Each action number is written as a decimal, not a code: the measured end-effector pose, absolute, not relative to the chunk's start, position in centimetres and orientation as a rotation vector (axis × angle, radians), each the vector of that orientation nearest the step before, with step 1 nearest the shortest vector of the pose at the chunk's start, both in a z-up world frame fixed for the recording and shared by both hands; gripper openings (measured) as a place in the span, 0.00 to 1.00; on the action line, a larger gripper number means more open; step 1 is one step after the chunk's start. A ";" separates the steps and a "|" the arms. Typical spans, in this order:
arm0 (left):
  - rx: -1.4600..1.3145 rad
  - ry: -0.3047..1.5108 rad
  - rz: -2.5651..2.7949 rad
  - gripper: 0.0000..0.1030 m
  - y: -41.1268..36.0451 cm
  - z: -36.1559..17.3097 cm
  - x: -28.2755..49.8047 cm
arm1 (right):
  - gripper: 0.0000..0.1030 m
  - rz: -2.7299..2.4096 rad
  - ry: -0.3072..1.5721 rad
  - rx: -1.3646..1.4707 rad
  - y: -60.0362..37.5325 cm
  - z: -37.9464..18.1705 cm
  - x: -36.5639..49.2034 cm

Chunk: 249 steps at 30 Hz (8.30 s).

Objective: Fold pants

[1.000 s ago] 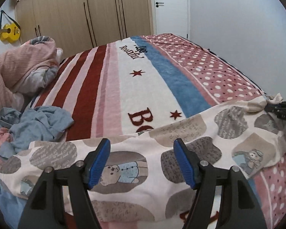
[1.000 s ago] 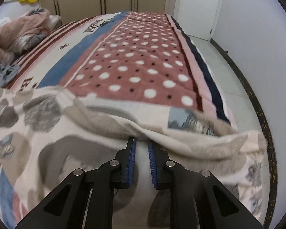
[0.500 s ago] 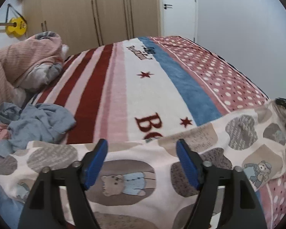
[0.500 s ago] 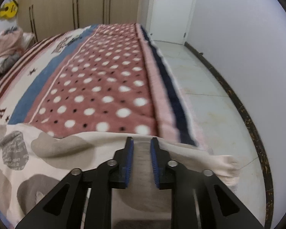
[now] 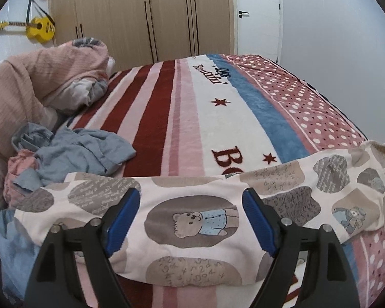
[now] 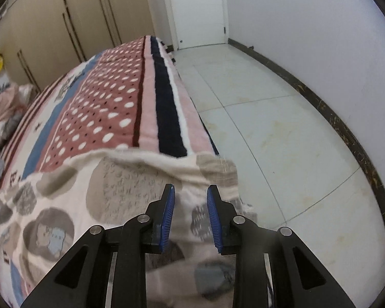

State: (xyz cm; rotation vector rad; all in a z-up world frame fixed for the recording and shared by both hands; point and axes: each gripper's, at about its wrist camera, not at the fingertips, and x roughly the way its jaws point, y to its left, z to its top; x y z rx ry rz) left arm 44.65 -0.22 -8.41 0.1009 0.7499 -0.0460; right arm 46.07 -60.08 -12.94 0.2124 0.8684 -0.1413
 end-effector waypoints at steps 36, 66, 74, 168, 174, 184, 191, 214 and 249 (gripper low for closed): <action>-0.570 0.850 0.036 0.72 17.5 -14.9 40.4 | 0.70 0.209 0.604 -0.055 -40.2 -1.2 28.8; -0.222 0.680 -0.131 0.06 -1.9 -1.6 45.4 | 0.70 0.237 0.631 0.089 -45.6 -5.6 28.9; -0.088 0.807 -0.298 0.06 -15.5 -6.7 46.1 | 0.70 0.237 0.616 0.142 -49.7 -6.5 27.1; -0.223 0.761 -0.357 0.62 2.2 -15.2 43.2 | 0.44 0.254 0.772 -0.047 -31.9 -12.9 36.1; -0.253 0.747 -0.332 0.62 3.8 -14.6 43.1 | 0.49 0.357 0.735 -0.121 -29.1 -10.3 38.2; -0.292 0.732 -0.362 0.62 5.5 -13.8 42.8 | 0.53 0.640 0.804 -0.270 -18.3 -14.2 44.6; -0.305 0.741 -0.382 0.63 5.6 -14.0 42.8 | 0.02 0.737 0.813 -0.284 -17.5 -14.6 43.1; -0.247 0.831 -0.427 0.67 1.7 -16.4 43.7 | 0.20 0.756 0.861 -0.167 -21.8 -15.6 39.0; -0.207 0.806 -0.401 0.67 1.9 -15.7 43.3 | 0.08 0.256 0.958 -0.010 -32.2 -14.4 43.3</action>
